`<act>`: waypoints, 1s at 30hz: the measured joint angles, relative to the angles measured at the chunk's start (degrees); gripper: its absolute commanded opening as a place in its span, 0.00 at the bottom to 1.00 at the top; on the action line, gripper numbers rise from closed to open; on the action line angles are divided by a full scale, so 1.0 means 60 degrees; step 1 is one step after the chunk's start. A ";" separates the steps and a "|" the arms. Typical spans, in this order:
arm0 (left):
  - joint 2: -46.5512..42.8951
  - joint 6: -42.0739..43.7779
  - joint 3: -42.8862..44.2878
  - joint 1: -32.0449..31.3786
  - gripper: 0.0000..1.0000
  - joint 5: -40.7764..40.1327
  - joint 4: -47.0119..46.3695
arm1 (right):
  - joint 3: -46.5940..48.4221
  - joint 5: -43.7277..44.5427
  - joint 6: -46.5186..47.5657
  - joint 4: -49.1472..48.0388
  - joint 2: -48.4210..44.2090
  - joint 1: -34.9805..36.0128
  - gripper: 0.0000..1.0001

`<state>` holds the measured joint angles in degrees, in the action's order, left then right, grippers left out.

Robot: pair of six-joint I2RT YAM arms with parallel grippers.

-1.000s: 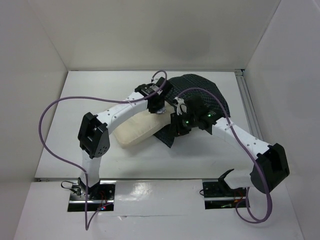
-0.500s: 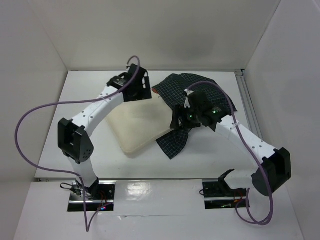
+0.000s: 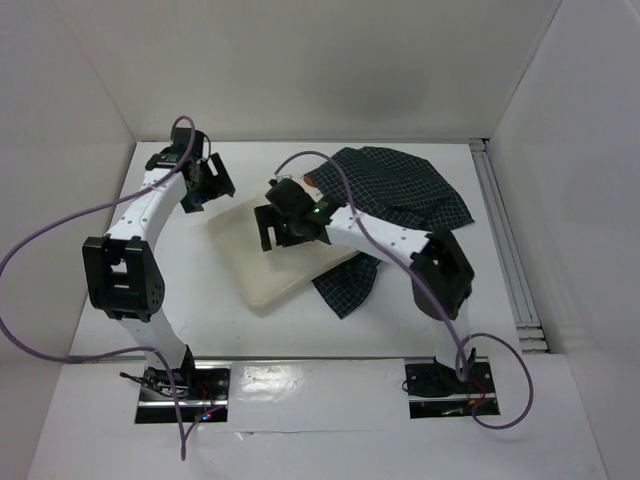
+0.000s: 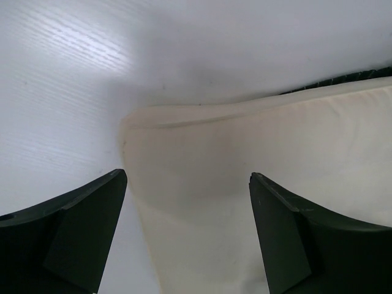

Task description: Put the pillow into the pillowcase

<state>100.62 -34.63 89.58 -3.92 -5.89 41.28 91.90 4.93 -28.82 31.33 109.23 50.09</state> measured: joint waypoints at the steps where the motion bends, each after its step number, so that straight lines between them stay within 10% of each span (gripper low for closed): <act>1: -0.0106 0.0000 -0.0157 0.0182 0.95 0.0102 0.0004 | 0.0364 0.0153 -0.0004 -0.0117 0.0455 0.0073 0.81; 8: -0.0841 -0.0007 -0.0535 0.0699 0.94 0.0827 -0.0066 | -0.0528 0.0430 -0.0430 -0.1388 0.1107 -0.0204 0.00; 16: -0.1086 0.0295 -0.1020 0.0401 0.92 0.1843 -0.0299 | -0.5472 0.0754 -0.1311 -0.1468 -0.3523 -0.1341 0.00; 17: -0.1118 0.0317 -0.1140 0.0331 0.92 0.1953 -0.0361 | -0.5850 0.0991 -0.1381 -0.0940 -0.4204 -0.1650 0.03; 22: -0.1348 0.0273 -0.1767 0.0007 0.94 0.2514 -0.0648 | -0.5832 0.1909 -0.1625 0.0790 -0.5515 -0.2543 0.93; 30: -0.1228 0.0284 -0.1956 -0.0973 0.96 0.3096 -0.0958 | -0.2146 0.2248 -0.1217 0.0991 -0.3089 -0.2514 0.99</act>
<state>93.25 -32.93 77.84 -9.76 12.69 35.53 79.02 18.41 -36.12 37.28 90.70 35.00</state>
